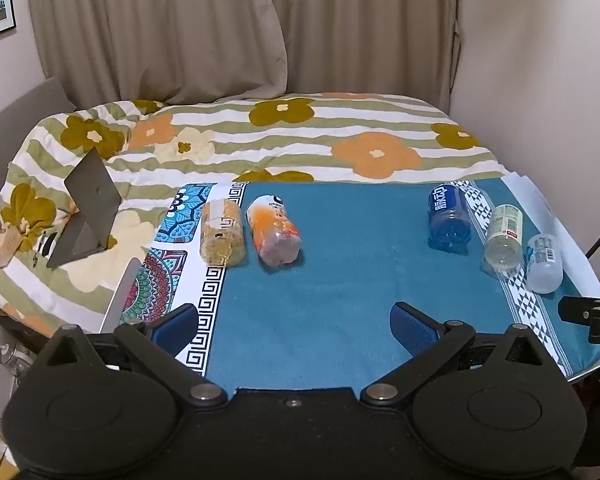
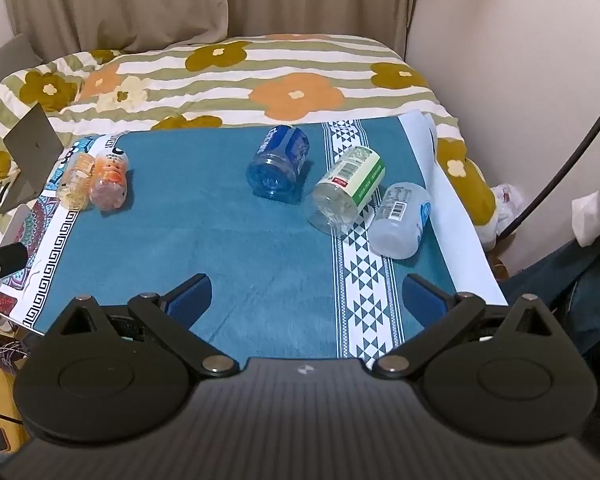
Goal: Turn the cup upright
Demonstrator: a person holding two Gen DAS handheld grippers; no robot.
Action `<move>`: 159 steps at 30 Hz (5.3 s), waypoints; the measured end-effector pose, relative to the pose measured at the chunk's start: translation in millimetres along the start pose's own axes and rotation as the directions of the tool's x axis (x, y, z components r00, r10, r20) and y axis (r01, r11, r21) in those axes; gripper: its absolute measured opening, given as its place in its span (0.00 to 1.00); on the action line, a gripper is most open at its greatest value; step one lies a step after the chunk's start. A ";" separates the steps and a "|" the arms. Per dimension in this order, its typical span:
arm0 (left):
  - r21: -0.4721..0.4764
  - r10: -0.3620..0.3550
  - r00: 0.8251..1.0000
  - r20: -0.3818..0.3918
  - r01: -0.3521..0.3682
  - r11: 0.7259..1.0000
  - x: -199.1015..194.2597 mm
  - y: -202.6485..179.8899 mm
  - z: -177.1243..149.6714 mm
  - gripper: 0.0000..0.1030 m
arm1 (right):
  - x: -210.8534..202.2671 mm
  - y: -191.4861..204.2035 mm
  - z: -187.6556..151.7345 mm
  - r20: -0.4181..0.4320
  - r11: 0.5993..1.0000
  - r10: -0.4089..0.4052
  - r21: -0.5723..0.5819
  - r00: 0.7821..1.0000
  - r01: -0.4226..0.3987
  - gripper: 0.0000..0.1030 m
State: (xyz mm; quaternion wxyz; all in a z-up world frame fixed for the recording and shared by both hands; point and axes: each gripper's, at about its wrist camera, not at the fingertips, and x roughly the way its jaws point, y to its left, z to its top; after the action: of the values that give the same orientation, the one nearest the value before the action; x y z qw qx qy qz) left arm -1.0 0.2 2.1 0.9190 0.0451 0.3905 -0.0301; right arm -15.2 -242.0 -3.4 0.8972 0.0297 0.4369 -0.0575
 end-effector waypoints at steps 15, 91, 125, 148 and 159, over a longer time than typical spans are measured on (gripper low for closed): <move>0.002 -0.011 1.000 0.009 0.011 1.000 -2.2 -1.4 1.7 1.00 | -4.8 2.3 -1.4 -0.007 1.000 0.000 0.003 1.000 0.000 1.00; 0.069 -0.075 0.997 -0.007 0.075 0.995 14.9 -38.2 44.8 1.00 | -6.3 -26.7 20.2 0.013 0.998 0.050 0.044 0.999 -0.051 1.00; 0.211 -0.190 0.902 -0.388 0.288 0.934 266.2 -198.8 135.7 0.86 | 107.9 -90.0 22.3 -0.122 0.989 0.120 0.096 0.985 -0.109 1.00; 0.209 -0.209 0.870 -0.446 0.328 0.921 270.3 -190.7 124.7 0.66 | 115.3 -85.2 20.6 -0.137 0.983 0.139 0.142 0.981 -0.120 1.00; 0.186 -0.207 0.898 -0.388 0.296 0.937 219.3 -149.7 119.3 0.66 | 100.3 -69.6 28.1 -0.104 0.984 0.157 0.103 0.982 -0.146 1.00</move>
State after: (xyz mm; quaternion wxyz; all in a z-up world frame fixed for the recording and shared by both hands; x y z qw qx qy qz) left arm 222.7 -165.7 -82.4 0.8070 0.1094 0.5492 -0.1872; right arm 59.1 -321.7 -65.3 0.8707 0.1086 0.4796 -0.0080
